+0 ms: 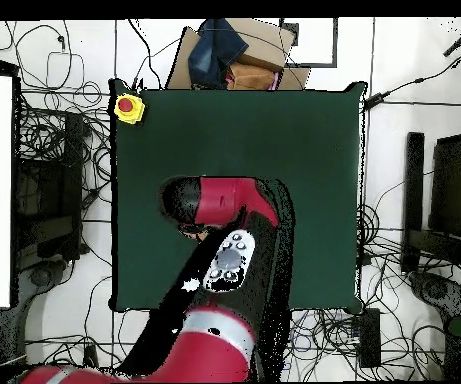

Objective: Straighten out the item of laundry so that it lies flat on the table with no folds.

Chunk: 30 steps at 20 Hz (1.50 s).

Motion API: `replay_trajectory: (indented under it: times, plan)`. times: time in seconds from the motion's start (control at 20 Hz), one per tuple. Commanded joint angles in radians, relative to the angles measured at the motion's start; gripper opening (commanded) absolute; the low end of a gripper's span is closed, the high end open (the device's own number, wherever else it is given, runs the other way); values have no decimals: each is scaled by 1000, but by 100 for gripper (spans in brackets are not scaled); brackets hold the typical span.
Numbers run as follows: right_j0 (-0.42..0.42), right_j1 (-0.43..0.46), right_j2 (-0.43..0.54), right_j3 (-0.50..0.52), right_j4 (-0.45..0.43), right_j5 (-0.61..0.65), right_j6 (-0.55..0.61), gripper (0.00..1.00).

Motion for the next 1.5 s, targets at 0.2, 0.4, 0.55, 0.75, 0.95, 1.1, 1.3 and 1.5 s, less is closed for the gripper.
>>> replay_trajectory:
  times: [0.2, 0.4, 0.55, 0.75, 0.95, 1.1, 1.3, 1.5]
  plan:
    - [132, -191, 73, 269, -234, -254, -123, 0]
    - [155, -184, 79, 297, -300, -314, -105, 0]
    - [159, -176, 68, 326, -354, -382, -93, 0]
    - [164, -173, 55, 361, -399, -426, -74, 0]
    - [166, -150, 38, 369, -451, -490, -50, 0]
    - [110, -221, 54, 475, -535, -554, -120, 0]
    - [-53, -360, 94, 639, -726, -643, -262, 0]
    - [-159, -412, 104, 683, -914, -692, -307, 0]
